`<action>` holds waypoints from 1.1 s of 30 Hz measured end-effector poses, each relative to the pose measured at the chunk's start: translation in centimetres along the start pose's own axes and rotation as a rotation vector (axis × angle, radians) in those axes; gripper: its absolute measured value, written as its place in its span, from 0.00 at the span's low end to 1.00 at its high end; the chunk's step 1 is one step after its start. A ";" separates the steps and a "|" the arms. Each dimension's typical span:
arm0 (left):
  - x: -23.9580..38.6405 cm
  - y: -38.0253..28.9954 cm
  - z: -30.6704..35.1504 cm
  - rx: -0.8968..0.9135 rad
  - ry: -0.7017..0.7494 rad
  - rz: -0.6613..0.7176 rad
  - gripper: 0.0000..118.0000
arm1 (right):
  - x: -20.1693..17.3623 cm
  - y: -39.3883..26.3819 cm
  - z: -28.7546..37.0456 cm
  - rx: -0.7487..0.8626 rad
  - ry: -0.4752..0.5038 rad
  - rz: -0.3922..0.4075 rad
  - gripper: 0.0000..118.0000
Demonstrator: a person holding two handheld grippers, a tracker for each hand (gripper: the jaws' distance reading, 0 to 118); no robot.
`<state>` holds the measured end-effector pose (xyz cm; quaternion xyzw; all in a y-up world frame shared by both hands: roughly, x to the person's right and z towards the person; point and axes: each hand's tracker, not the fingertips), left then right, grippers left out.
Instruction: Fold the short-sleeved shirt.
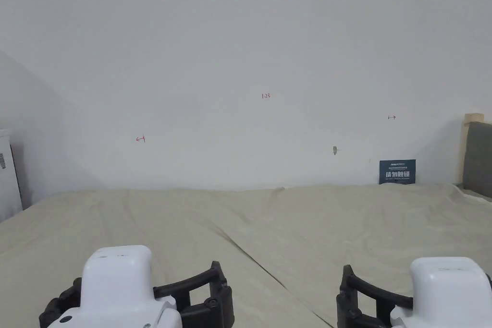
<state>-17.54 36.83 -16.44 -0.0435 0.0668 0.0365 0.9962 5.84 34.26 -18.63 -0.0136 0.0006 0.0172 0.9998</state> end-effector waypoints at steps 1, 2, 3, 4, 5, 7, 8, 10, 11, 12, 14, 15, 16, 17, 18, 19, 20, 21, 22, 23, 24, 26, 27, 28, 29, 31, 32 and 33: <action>0.0 -0.3 -0.1 -0.002 -0.015 0.004 1.00 | 0.0 0.0 0.2 0.005 0.004 -0.005 0.91; 0.1 -0.3 -0.1 -0.005 -0.016 0.004 1.00 | 0.0 0.0 0.2 0.008 0.025 -0.007 0.91; 0.1 -0.3 -0.1 -0.007 -0.019 0.001 1.00 | 0.0 0.0 0.2 0.001 0.047 -0.006 0.91; 0.2 -0.2 -0.1 -0.009 -0.022 -0.006 1.00 | 0.2 0.1 0.2 -0.025 0.070 -0.010 0.91; 0.3 -0.4 -0.1 -0.010 -0.021 -0.015 1.00 | 0.3 0.2 -0.2 -0.060 0.073 -0.017 0.91; 0.3 -0.3 0.0 -0.022 -0.070 -0.042 1.00 | 0.1 0.5 -0.9 -0.163 0.011 -0.062 0.91; 0.4 -0.3 0.0 -0.018 -0.085 -0.047 1.00 | 0.3 0.7 -1.2 -0.176 -0.011 -0.106 0.91; 0.6 -0.4 0.2 -0.010 -0.069 -0.042 1.00 | 0.9 0.7 -1.7 -0.169 0.013 -0.123 0.91; 0.6 -0.3 0.2 -0.007 -0.065 -0.039 1.00 | 1.3 0.6 -1.8 -0.165 0.032 -0.133 0.91; 0.4 -0.2 0.2 -0.007 -0.067 -0.036 1.00 | 1.5 0.6 -1.8 -0.174 0.033 -0.131 0.91; 0.2 -0.2 0.1 -0.010 -0.067 -0.027 1.00 | 1.7 0.6 -1.9 -0.178 0.039 -0.123 0.91; 0.1 -0.2 0.1 -0.012 -0.060 -0.024 1.00 | 1.8 0.5 -1.9 -0.173 0.043 -0.111 0.91; 0.0 -0.3 0.0 -0.013 -0.047 -0.019 1.00 | 1.7 0.4 -1.8 -0.161 0.041 -0.087 0.91; -0.1 -0.4 0.0 -0.015 -0.043 -0.019 1.00 | 1.7 0.4 -1.8 -0.149 0.046 -0.063 0.91; -0.3 -0.4 -0.1 -0.018 -0.038 -0.016 1.00 | 1.7 0.3 -1.9 -0.141 0.048 -0.052 0.91; -0.4 -0.4 -0.2 -0.020 -0.031 -0.011 1.00 | 1.7 0.2 -1.9 -0.132 0.048 -0.051 0.91; -0.5 -0.4 -0.3 -0.026 -0.025 -0.009 1.00 | 1.6 0.2 -1.8 -0.132 0.046 -0.054 0.91; -0.5 -0.5 -0.3 -0.028 -0.022 -0.006 1.00 | 1.6 0.2 -1.8 -0.127 0.050 -0.056 0.91; -0.6 -0.6 -0.4 -0.028 -0.017 -0.001 1.00 | 1.6 0.3 -1.8 -0.120 0.057 -0.065 0.91; -0.6 -0.6 -0.5 -0.032 -0.015 0.000 1.00 | 1.5 0.4 -1.8 -0.122 0.049 -0.069 0.91; -0.7 -0.6 -0.6 -0.036 -0.015 -0.002 1.00 | 1.4 0.3 -1.7 -0.115 0.046 -0.071 0.91; -0.6 -0.8 -0.5 -0.040 -0.005 -0.009 1.00 | 1.6 0.0 -1.2 -0.071 0.075 -0.071 0.91; -0.7 -0.8 -0.5 -0.036 0.000 -0.011 1.00 | 1.6 -0.1 -1.1 -0.062 0.092 -0.078 0.91; -0.8 -0.8 -0.5 -0.031 0.006 -0.010 1.00 | 1.7 -0.3 -0.9 -0.049 0.114 -0.081 0.91; -0.8 -0.9 -0.4 -0.030 0.009 -0.007 1.00 | 1.6 -0.4 -0.9 -0.038 0.121 -0.078 0.91; -1.0 -1.0 -0.4 -0.019 -0.004 0.007 1.00 | 1.2 -0.6 -0.9 0.002 0.089 -0.017 0.91; -1.0 -1.0 -0.4 -0.021 -0.011 0.010 1.00 | 0.8 -0.7 -0.9 0.013 0.054 0.015 0.91; -0.9 -1.0 -0.3 -0.020 -0.012 0.009 1.00 | 0.6 -0.8 -0.8 0.028 0.042 0.031 0.91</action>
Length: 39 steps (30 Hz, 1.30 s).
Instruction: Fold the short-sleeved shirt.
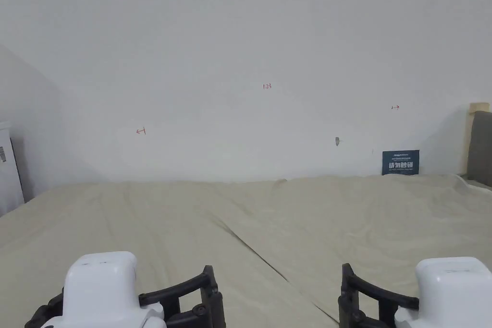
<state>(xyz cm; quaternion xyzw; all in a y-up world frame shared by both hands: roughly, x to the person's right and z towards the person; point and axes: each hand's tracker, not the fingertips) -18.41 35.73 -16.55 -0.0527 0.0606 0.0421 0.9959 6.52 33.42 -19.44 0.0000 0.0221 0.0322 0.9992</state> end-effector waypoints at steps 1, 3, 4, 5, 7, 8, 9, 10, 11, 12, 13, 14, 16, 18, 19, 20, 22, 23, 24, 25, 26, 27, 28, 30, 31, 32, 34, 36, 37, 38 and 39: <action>0.1 -0.1 0.0 0.006 -0.001 -0.006 1.00 | -0.1 -0.1 0.2 0.016 0.000 -0.002 0.91; 0.3 -0.3 0.0 0.017 0.003 -0.029 1.00 | 0.1 -0.3 0.3 0.048 0.013 -0.021 0.91; 0.5 -0.4 0.1 0.022 0.006 -0.044 1.00 | 0.2 -0.3 0.4 0.063 0.018 -0.038 0.91; 0.6 -0.5 0.2 0.038 0.017 -0.053 1.00 | 0.3 -0.3 0.5 0.069 0.029 -0.048 0.91; 0.7 -0.6 0.4 0.063 0.024 -0.062 1.00 | 0.5 -0.2 0.3 0.061 0.023 -0.056 0.91; 0.8 -0.7 0.6 0.070 0.023 -0.061 1.00 | 0.6 -0.3 0.3 0.059 0.019 -0.057 0.91; 0.8 -0.7 0.8 0.075 0.018 -0.062 1.00 | 0.6 -0.3 0.2 0.054 0.010 -0.058 0.91; 0.9 -0.7 0.9 0.082 0.014 -0.062 1.00 | 0.7 -0.4 0.2 0.051 0.007 -0.058 0.91; 1.0 -0.7 0.9 0.086 0.016 -0.062 1.00 | 0.7 -0.4 0.1 0.051 0.006 -0.056 0.91; 1.0 -0.7 0.9 0.086 0.016 -0.065 1.00 | 0.7 -0.5 0.3 0.054 -0.002 -0.053 0.91; 1.1 -0.7 0.9 0.087 0.019 -0.067 1.00 | 0.7 -0.5 0.5 0.070 0.003 -0.041 0.91; 1.1 -0.6 0.9 0.088 0.020 -0.069 1.00 | 0.6 -0.5 0.7 0.081 0.003 -0.023 0.91; 1.1 -0.6 0.8 0.090 0.015 -0.066 1.00 | 0.4 -0.3 0.6 0.081 -0.016 0.004 0.91; 1.2 -0.6 0.8 0.091 0.010 -0.059 1.00 | 0.4 -0.4 0.4 0.086 -0.028 -0.002 0.91; 1.2 -0.6 0.8 0.094 0.012 -0.054 1.00 | 0.5 -0.3 0.3 0.082 -0.026 -0.009 0.91; 1.3 -0.6 0.8 0.094 0.010 -0.054 1.00 | 0.6 -0.3 0.1 0.068 -0.021 -0.025 0.91; 1.4 -0.7 0.7 0.094 0.014 -0.059 1.00 | 0.7 -0.4 0.0 0.064 -0.008 -0.039 0.91; 1.5 -0.7 0.6 0.091 0.019 -0.063 1.00 | 0.8 -0.5 0.0 0.065 -0.006 -0.042 0.91; 1.5 -0.7 0.6 0.088 0.023 -0.065 1.00 | 0.8 -0.5 0.0 0.064 -0.006 -0.042 0.91; 1.6 -0.8 0.6 0.090 0.025 -0.067 1.00 | 0.7 -0.6 0.0 0.060 -0.009 -0.043 0.91; 1.6 -0.8 0.5 0.088 0.031 -0.064 1.00 | 0.7 -0.6 0.0 0.059 -0.011 -0.043 0.91; 1.7 -0.8 0.5 0.085 0.032 -0.060 1.00 | 0.7 -0.6 -0.1 0.058 -0.010 -0.045 0.91; 1.7 -0.8 0.5 0.086 0.030 -0.057 1.00 | 0.7 -0.6 -0.1 0.056 -0.010 -0.051 0.91; 1.7 -0.8 0.4 0.080 0.023 -0.055 1.00 | 0.8 -0.6 -0.2 0.049 -0.007 -0.061 0.91; 1.8 -0.9 0.3 0.081 0.022 -0.056 1.00 | 0.9 -0.6 -0.3 0.046 -0.005 -0.064 0.91; 1.8 -0.9 0.3 0.083 0.026 -0.055 1.00 | 0.9 -0.6 -0.3 0.045 -0.005 -0.065 0.91; 1.9 -1.0 0.3 0.087 0.031 -0.058 1.00 | 0.9 -0.7 -0.3 0.042 -0.010 -0.059 0.91; 2.0 -1.1 0.3 0.093 0.039 -0.055 1.00 | 1.0 -0.7 -0.3 0.042 -0.013 -0.062 0.91; 1.9 -1.1 0.2 0.088 0.037 -0.055 1.00 | 1.0 -0.8 -0.3 0.040 -0.011 -0.067 0.91; 1.9 -1.1 0.1 0.082 0.032 -0.057 1.00 | 1.0 -0.8 -0.3 0.036 -0.008 -0.072 0.91; 1.9 -1.2 0.1 0.077 0.029 -0.058 1.00 | 1.1 -0.7 -0.3 0.036 -0.007 -0.076 0.91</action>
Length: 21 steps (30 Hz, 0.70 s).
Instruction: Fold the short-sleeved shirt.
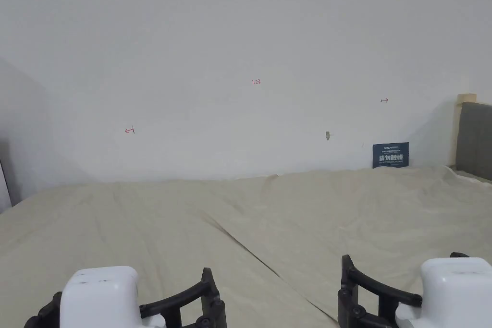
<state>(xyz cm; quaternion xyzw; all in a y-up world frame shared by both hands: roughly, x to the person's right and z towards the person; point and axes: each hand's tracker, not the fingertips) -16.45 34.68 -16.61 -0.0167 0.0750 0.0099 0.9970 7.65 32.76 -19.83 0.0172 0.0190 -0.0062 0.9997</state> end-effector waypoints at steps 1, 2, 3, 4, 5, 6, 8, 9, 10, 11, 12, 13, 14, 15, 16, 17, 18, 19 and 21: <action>0.0 -0.1 0.0 0.000 0.006 0.001 1.00 | 0.0 0.0 0.0 0.000 0.000 -0.003 0.91; 0.0 -0.2 0.0 -0.001 0.013 0.002 1.00 | 0.0 0.0 -0.1 -0.002 -0.004 -0.003 0.91; -0.1 -0.2 0.0 -0.004 0.012 0.001 1.00 | 0.0 0.0 -0.1 -0.002 -0.005 -0.002 0.91; -0.1 -0.2 -0.1 -0.008 0.009 0.001 1.00 | 0.0 0.0 -0.1 -0.001 -0.005 0.002 0.91; -0.2 -0.3 -0.1 -0.011 0.007 0.001 1.00 | 0.0 -0.1 -0.1 0.000 -0.008 0.006 0.91; -0.2 -0.3 -0.2 -0.012 0.009 0.001 1.00 | 0.0 -0.1 -0.1 0.003 -0.007 0.009 0.91; -0.2 -0.3 -0.2 -0.009 0.017 0.006 1.00 | -0.1 -0.1 -0.1 0.006 -0.008 0.010 0.91; -0.2 -0.3 -0.2 -0.008 0.016 0.009 1.00 | -0.1 -0.1 -0.2 0.006 -0.006 0.009 0.91; -0.3 -0.3 -0.2 -0.008 0.015 0.012 1.00 | -0.2 -0.1 -0.2 0.004 -0.005 0.010 0.91; -0.3 -0.4 -0.2 -0.009 0.014 0.013 1.00 | -0.2 -0.1 -0.3 0.002 -0.006 0.011 0.91; -0.3 -0.4 -0.3 -0.010 0.013 0.014 1.00 | -0.3 -0.1 -0.4 0.001 -0.006 0.012 0.91; -0.3 -0.5 -0.3 -0.010 0.014 0.013 1.00 | -0.3 -0.2 -0.4 0.000 -0.009 0.013 0.91; -0.4 -0.6 -0.3 -0.009 0.013 0.010 1.00 | -0.3 -0.2 -0.5 -0.001 -0.011 0.013 0.91; -0.3 -0.6 -0.3 -0.011 0.015 0.008 1.00 | -0.3 -0.2 -0.5 -0.002 -0.011 0.012 0.91; -0.3 -0.6 -0.4 -0.012 0.018 0.006 1.00 | -0.3 -0.3 -0.5 -0.004 -0.012 0.009 0.91; -0.3 -0.7 -0.4 -0.012 0.017 0.004 1.00 | -0.3 -0.3 -0.5 -0.006 -0.009 0.007 0.91; -0.3 -0.7 -0.4 -0.011 0.018 0.004 1.00 | -0.3 -0.3 -0.5 -0.007 -0.007 0.004 0.91; -0.3 -0.7 -0.4 -0.011 0.020 0.005 1.00 | -0.3 -0.3 -0.6 -0.010 -0.007 0.001 0.91; -0.3 -0.7 -0.5 -0.013 0.018 0.008 1.00 | -0.3 -0.3 -0.6 -0.011 0.001 0.001 0.91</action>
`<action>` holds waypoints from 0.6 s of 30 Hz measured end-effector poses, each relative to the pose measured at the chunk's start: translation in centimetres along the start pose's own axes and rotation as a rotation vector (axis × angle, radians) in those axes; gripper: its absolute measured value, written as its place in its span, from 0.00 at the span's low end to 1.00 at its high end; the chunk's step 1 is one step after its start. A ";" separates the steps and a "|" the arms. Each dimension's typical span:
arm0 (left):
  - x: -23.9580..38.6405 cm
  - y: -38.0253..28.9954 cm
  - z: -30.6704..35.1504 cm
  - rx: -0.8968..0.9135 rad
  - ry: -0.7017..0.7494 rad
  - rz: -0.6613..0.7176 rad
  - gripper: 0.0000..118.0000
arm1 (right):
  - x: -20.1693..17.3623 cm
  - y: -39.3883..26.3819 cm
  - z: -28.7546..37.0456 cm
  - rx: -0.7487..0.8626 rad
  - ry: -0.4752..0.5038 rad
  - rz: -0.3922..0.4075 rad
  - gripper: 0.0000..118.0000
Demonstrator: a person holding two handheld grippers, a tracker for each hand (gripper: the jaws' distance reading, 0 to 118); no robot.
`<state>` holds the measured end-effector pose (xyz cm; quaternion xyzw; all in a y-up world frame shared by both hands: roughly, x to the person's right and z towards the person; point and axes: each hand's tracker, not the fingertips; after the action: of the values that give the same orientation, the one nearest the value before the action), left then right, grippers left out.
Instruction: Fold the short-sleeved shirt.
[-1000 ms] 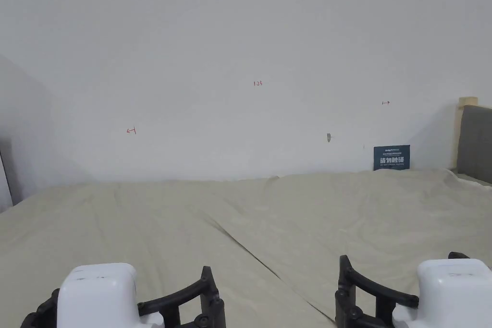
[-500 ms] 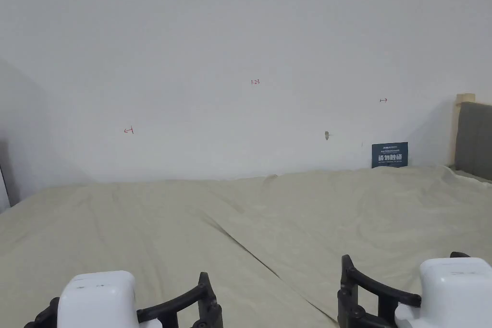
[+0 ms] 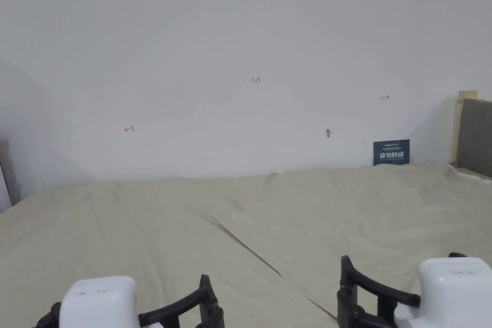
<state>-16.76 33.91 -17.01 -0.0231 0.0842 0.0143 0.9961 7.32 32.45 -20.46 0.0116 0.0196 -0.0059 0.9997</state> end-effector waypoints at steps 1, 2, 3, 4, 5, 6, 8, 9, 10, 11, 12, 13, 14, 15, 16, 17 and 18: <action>0.0 -0.1 0.0 0.001 -0.001 0.001 1.00 | -0.1 0.0 -0.1 0.000 -0.001 0.000 0.91; 0.0 -0.1 0.0 0.001 -0.005 0.001 1.00 | -0.1 0.0 -0.1 -0.001 -0.002 0.000 0.91; 0.0 -0.1 -0.1 0.000 -0.007 0.001 1.00 | -0.1 0.0 -0.2 -0.001 -0.001 -0.001 0.91; 0.0 -0.1 -0.1 0.000 -0.007 -0.001 1.00 | -0.2 0.0 -0.2 -0.002 0.000 -0.002 0.91; 0.1 -0.1 -0.1 0.001 -0.005 -0.003 1.00 | -0.2 0.0 -0.2 -0.001 0.003 -0.004 0.91; 0.1 -0.1 -0.1 0.003 -0.001 -0.003 1.00 | -0.2 0.0 -0.2 0.000 0.003 -0.005 0.91; 0.0 -0.1 -0.1 0.004 0.001 -0.006 1.00 | -0.2 0.0 -0.2 0.002 0.003 -0.007 0.91; 0.0 -0.1 -0.1 0.004 0.002 -0.006 1.00 | -0.2 0.0 -0.2 0.000 0.003 -0.008 0.91; -0.1 -0.2 -0.1 0.004 0.004 -0.006 1.00 | -0.2 0.0 -0.2 -0.003 0.004 -0.008 0.91; -0.2 -0.2 -0.1 0.004 0.007 -0.003 1.00 | -0.2 0.0 -0.3 -0.003 0.005 -0.007 0.91; -0.3 -0.2 -0.1 0.003 0.009 0.000 1.00 | -0.2 -0.1 -0.3 -0.004 0.002 -0.007 0.91; -0.4 -0.3 -0.2 0.002 0.009 0.001 1.00 | -0.2 -0.1 -0.3 -0.005 0.001 -0.007 0.91; -0.4 -0.3 -0.2 0.000 0.009 0.003 1.00 | -0.2 -0.1 -0.3 -0.007 0.000 -0.008 0.91; -0.4 -0.3 -0.2 -0.002 0.012 0.004 1.00 | -0.2 -0.1 -0.3 -0.009 0.001 -0.010 0.91; -0.5 -0.3 -0.2 -0.004 0.013 0.003 1.00 | -0.2 -0.2 -0.4 -0.010 0.002 -0.011 0.91; -0.5 -0.3 -0.2 -0.005 0.015 0.003 1.00 | -0.2 -0.2 -0.4 -0.011 0.002 -0.011 0.91; -0.5 -0.3 -0.2 -0.004 0.016 0.003 1.00 | -0.1 -0.2 -0.4 -0.011 0.000 -0.010 0.91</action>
<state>-17.25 33.54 -17.14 -0.0251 0.0924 0.0158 0.9953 7.15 32.23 -20.87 0.0058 0.0198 -0.0107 0.9997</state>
